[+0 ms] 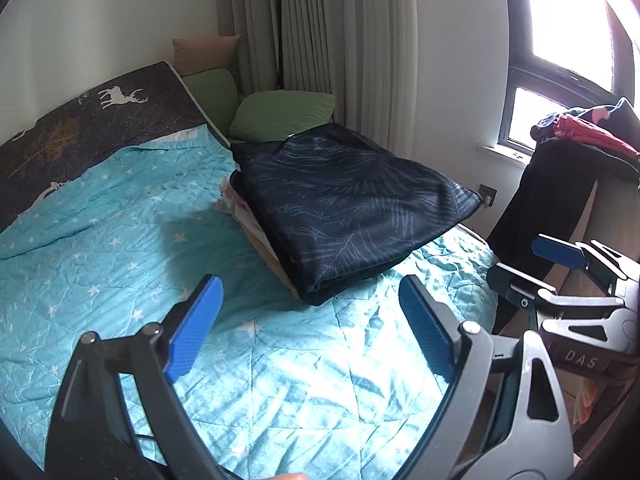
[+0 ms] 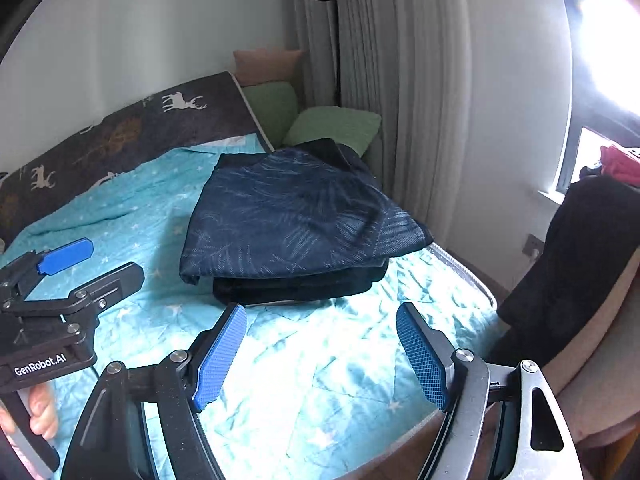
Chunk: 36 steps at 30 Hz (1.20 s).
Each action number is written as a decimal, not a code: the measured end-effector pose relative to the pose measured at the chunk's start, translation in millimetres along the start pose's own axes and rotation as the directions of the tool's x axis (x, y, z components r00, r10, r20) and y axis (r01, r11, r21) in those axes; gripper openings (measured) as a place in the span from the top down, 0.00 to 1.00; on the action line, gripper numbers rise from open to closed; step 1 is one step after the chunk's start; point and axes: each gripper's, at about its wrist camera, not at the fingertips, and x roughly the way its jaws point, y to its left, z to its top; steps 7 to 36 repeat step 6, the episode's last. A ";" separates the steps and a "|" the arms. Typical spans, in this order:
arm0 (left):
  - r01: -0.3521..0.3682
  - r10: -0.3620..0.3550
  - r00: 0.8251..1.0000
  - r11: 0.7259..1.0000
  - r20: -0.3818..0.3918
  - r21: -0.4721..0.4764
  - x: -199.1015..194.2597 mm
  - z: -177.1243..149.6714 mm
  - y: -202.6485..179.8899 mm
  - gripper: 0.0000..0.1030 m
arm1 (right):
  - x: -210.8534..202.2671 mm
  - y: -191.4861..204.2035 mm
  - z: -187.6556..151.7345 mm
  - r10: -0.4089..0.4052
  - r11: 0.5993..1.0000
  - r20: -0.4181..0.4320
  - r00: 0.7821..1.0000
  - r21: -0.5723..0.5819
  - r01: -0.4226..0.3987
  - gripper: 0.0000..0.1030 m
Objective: Fold small clothes
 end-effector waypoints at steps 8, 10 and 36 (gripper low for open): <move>-0.010 0.010 1.000 1.000 0.004 0.025 -5.2 -5.0 -6.4 0.13 | -4.0 -1.8 -2.8 0.000 1.000 0.005 1.000 0.023 0.000 0.23; -0.010 0.010 1.000 1.000 0.004 0.025 -5.2 -5.0 -6.4 0.13 | -4.0 -1.8 -2.8 0.000 1.000 0.005 1.000 0.023 0.000 0.23; -0.010 0.010 1.000 1.000 0.004 0.025 -5.2 -5.0 -6.4 0.13 | -4.0 -1.8 -2.8 0.000 1.000 0.005 1.000 0.023 0.000 0.23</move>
